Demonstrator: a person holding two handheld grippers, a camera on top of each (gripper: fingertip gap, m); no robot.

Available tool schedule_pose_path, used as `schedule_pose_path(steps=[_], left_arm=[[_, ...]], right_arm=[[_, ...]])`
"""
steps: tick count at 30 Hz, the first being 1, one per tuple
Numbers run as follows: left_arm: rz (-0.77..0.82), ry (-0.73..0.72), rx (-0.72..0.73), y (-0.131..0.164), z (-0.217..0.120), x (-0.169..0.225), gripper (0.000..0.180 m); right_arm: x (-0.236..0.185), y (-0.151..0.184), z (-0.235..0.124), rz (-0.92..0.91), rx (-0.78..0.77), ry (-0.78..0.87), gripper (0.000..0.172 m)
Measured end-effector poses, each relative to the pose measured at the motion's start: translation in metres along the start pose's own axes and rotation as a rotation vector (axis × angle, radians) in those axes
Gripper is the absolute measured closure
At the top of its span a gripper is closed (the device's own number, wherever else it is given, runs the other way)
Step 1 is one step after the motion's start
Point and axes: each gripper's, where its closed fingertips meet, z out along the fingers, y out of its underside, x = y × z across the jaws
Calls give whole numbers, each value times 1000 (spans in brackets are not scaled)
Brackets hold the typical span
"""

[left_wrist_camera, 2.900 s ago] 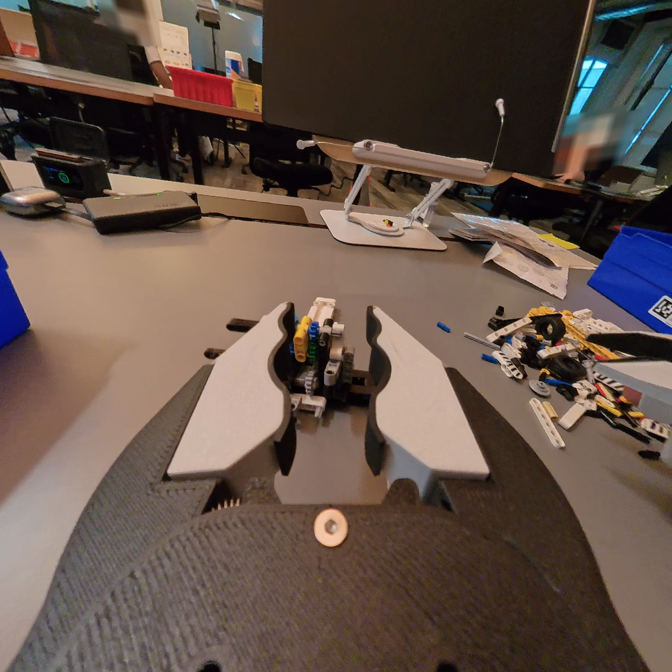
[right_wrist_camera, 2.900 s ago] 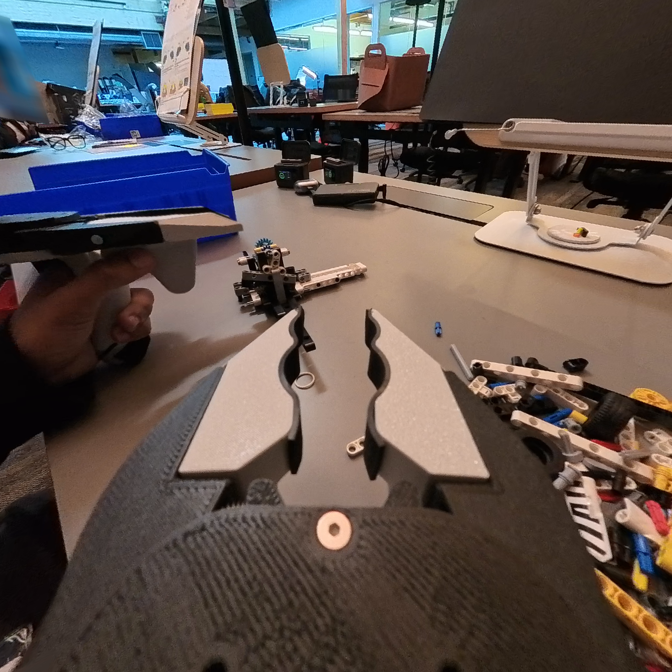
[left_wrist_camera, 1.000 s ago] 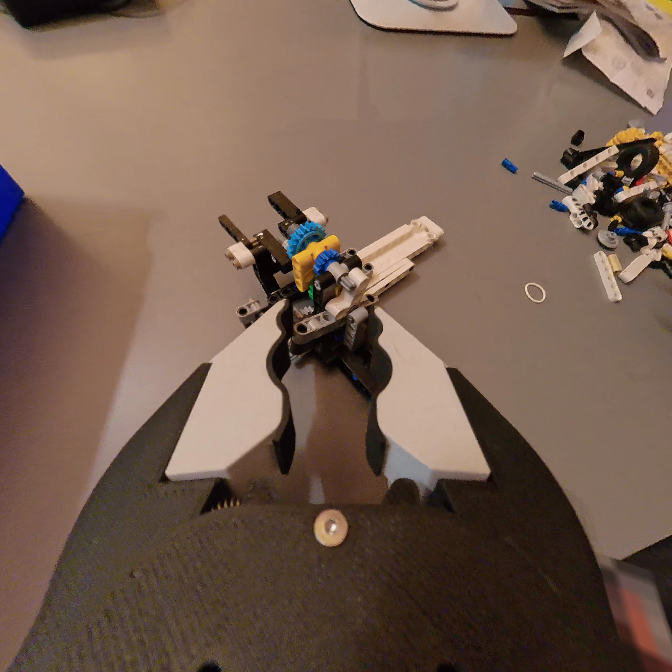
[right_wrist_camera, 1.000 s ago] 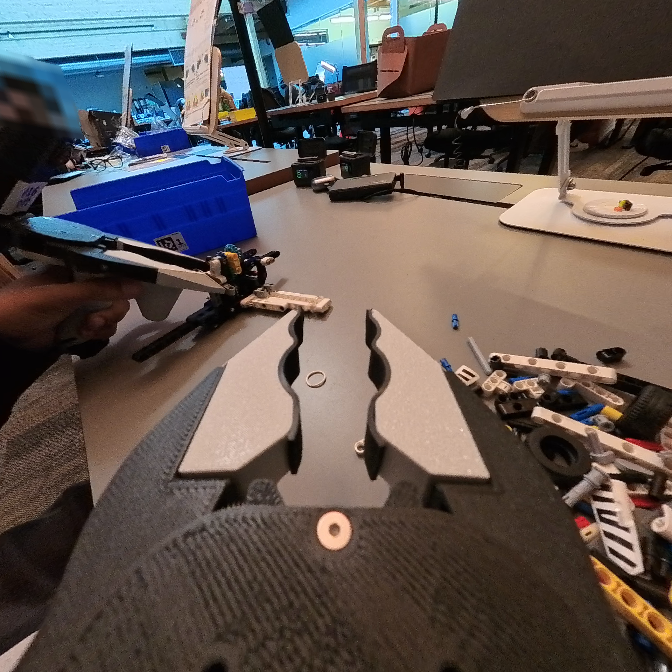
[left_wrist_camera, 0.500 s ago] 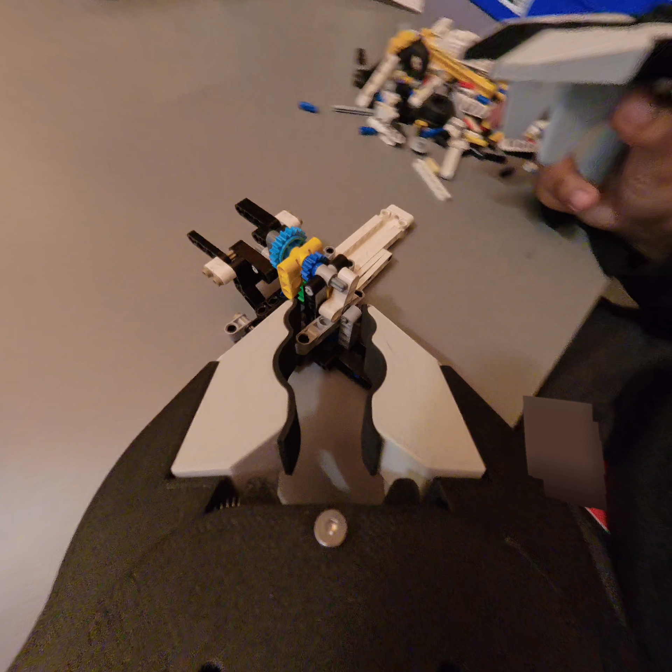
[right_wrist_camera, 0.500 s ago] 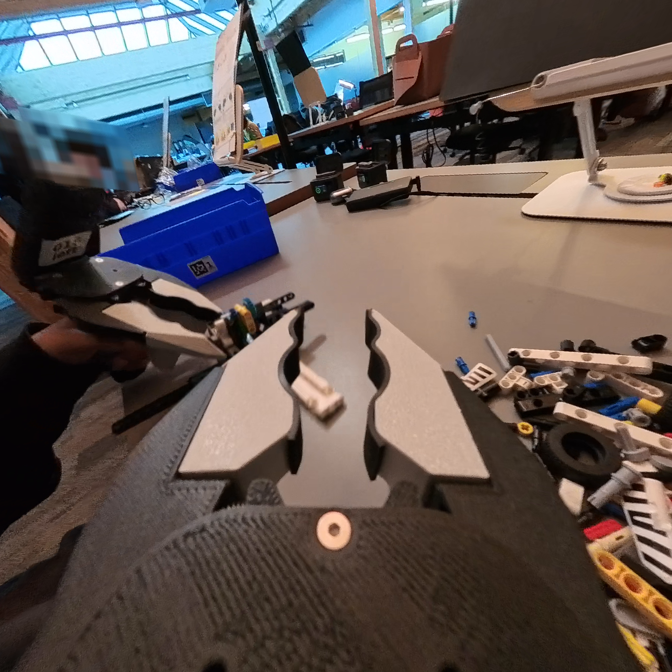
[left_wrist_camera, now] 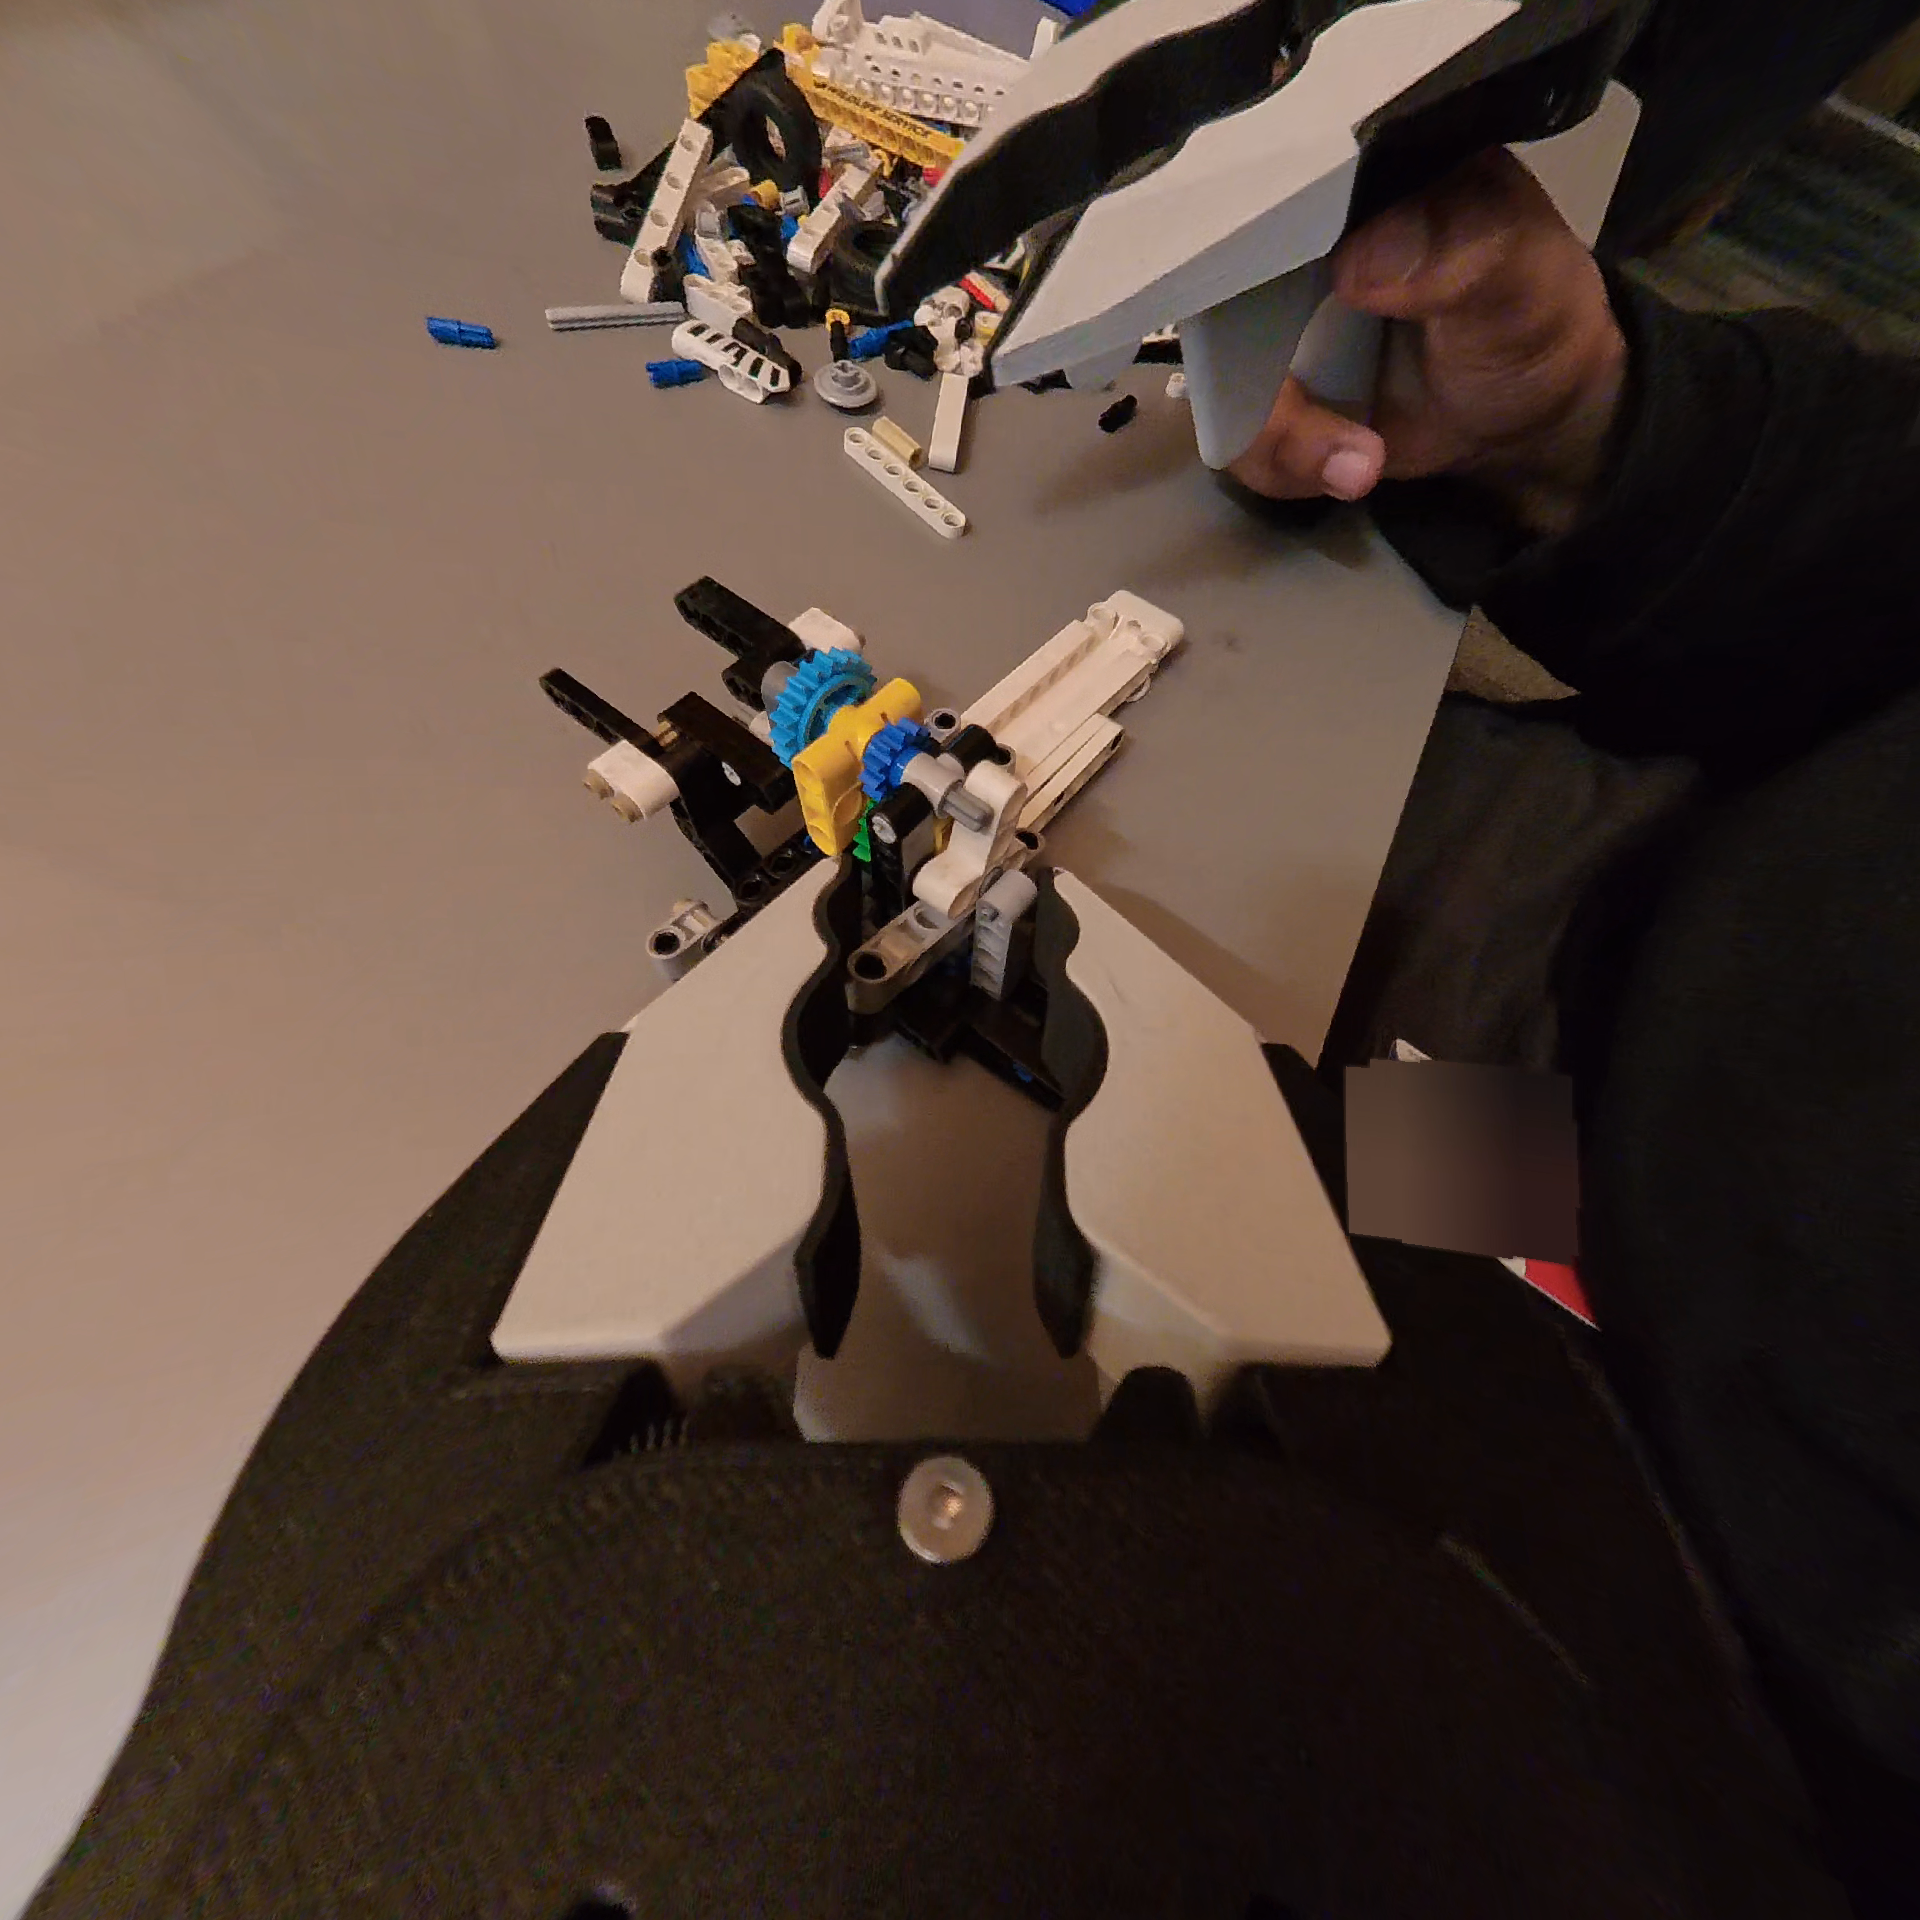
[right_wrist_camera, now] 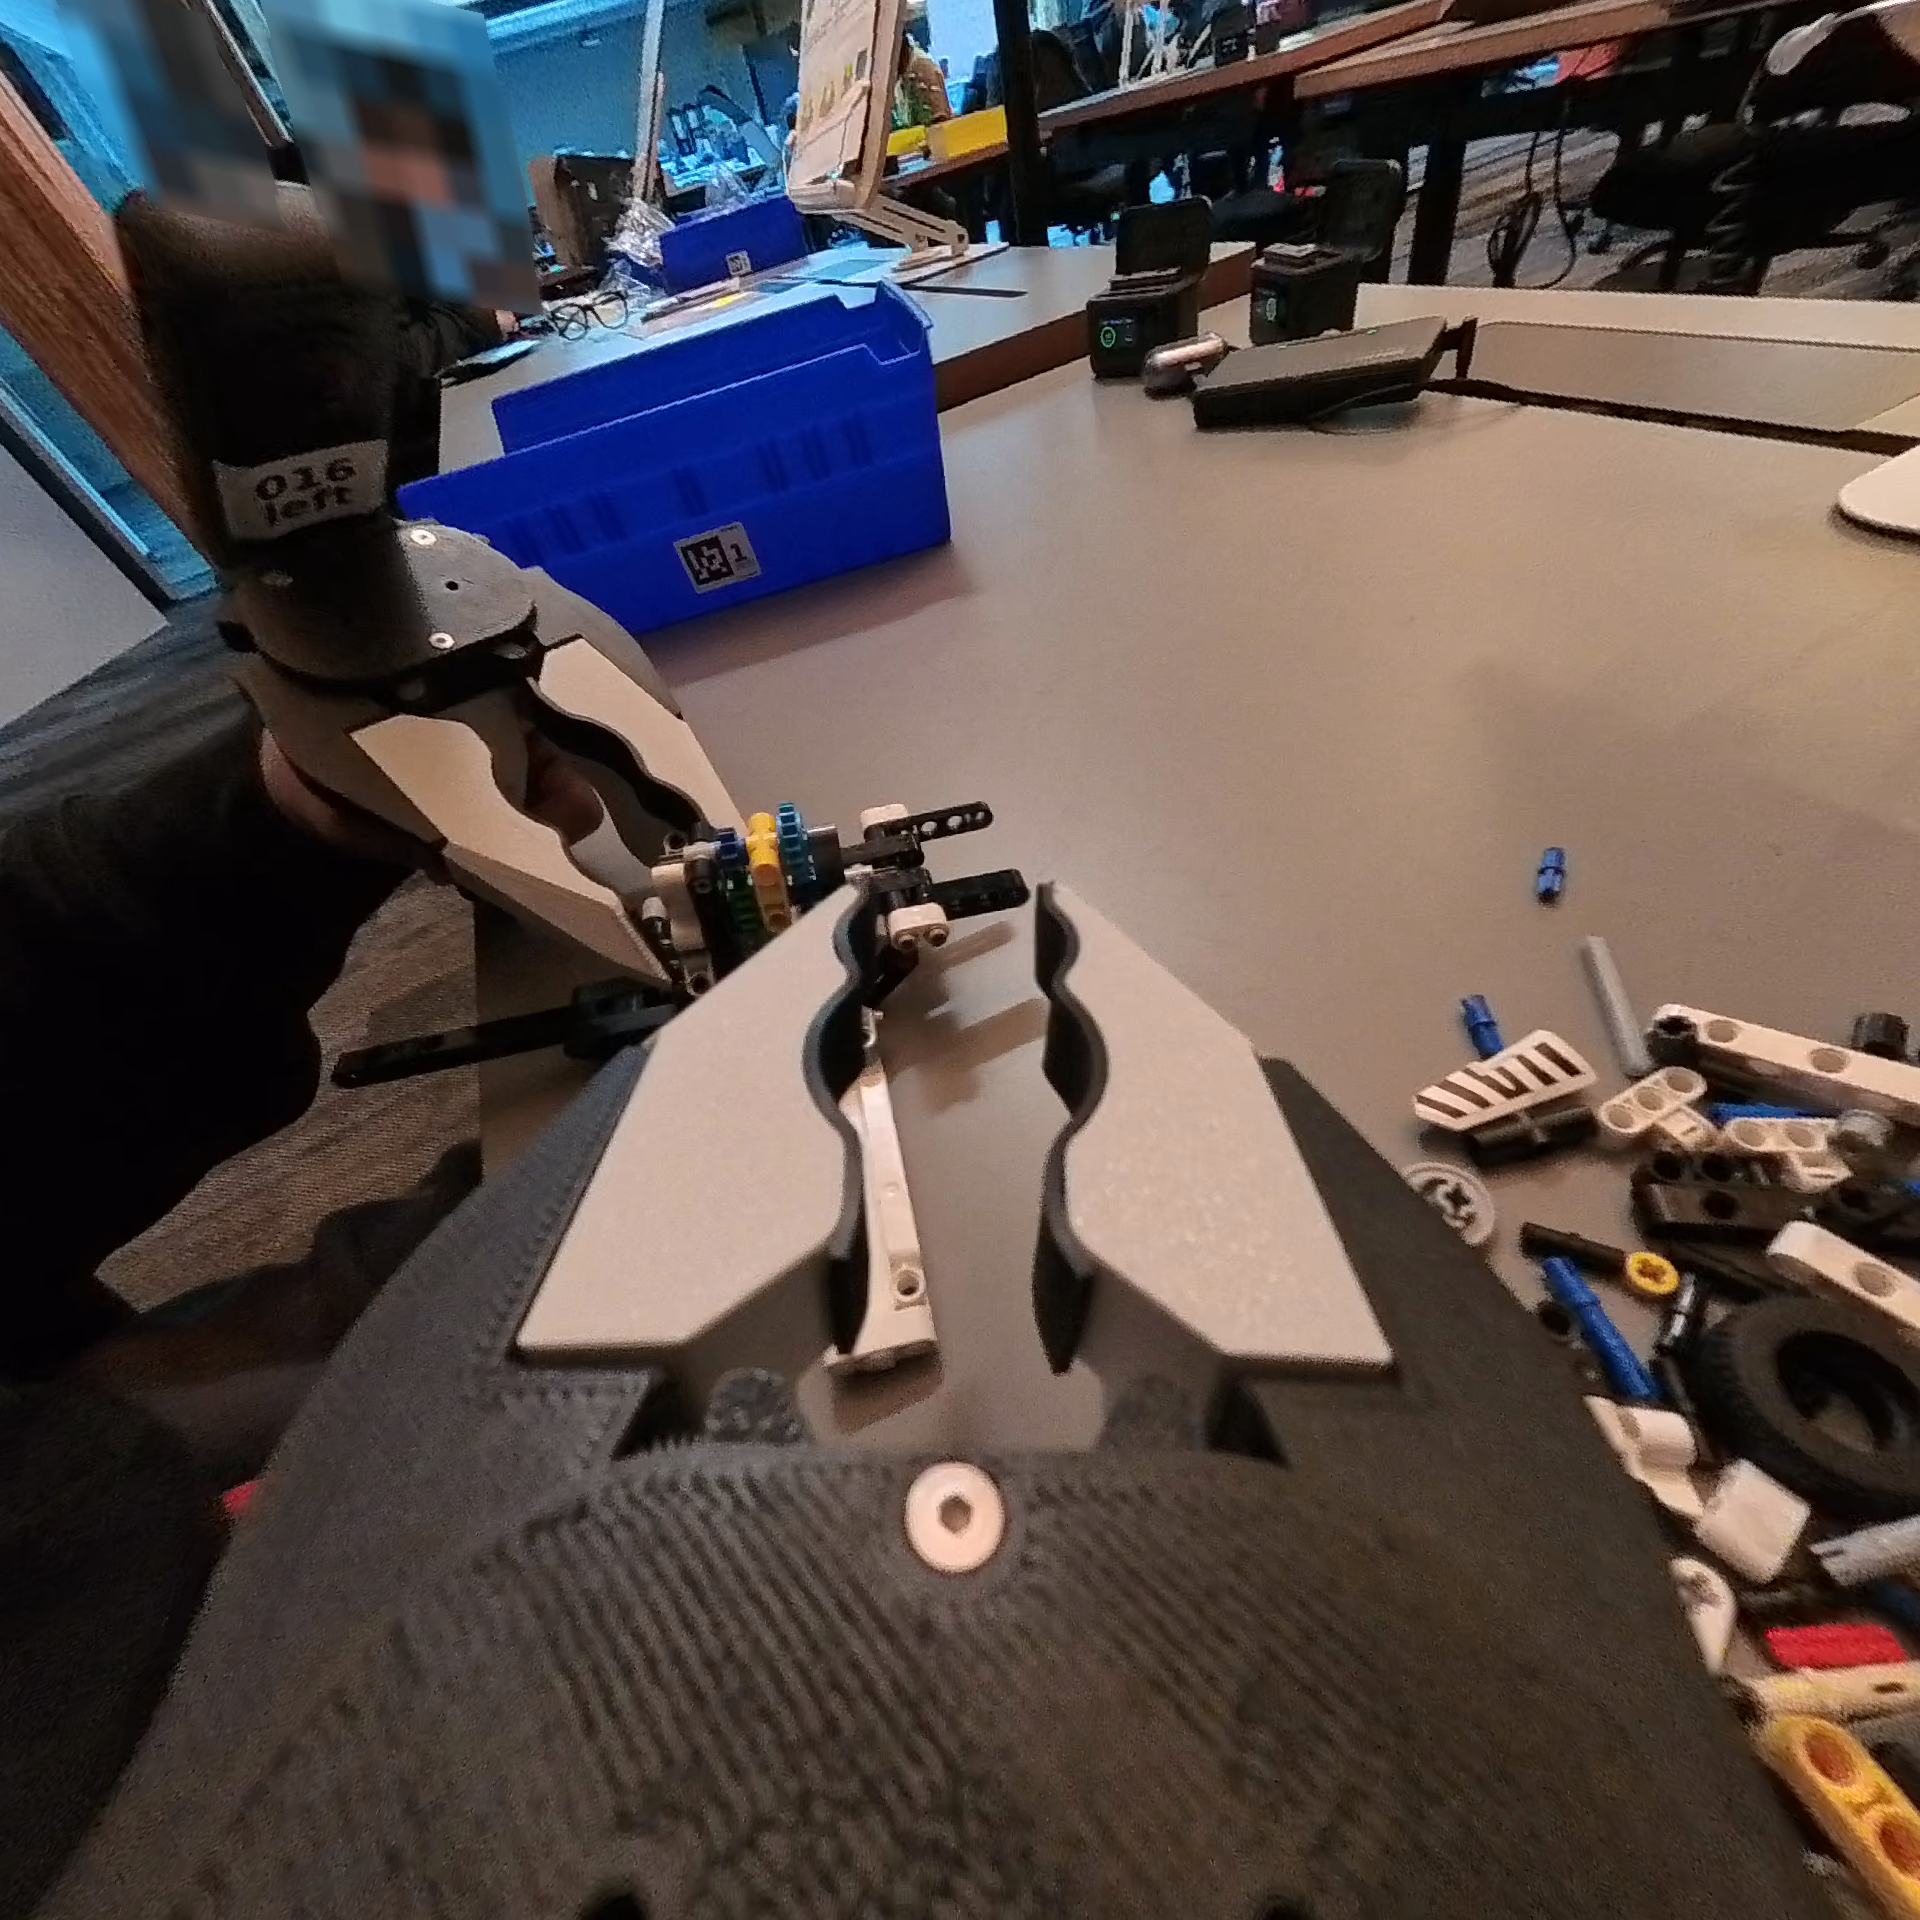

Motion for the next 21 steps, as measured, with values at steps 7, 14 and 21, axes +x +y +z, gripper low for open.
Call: schedule_pose_path(steps=[7,14,21], left_arm=[[-18,9,1,-1,2,0,148],[-18,9,-4,-1,3,1,148],[-20,11,-6,0,3,1,148]], right_arm=[[4,-5,-5,97,40,-53,149],[4,-5,-5,107,43,-57,152],[3,-4,-3,79,31,-42,154]])
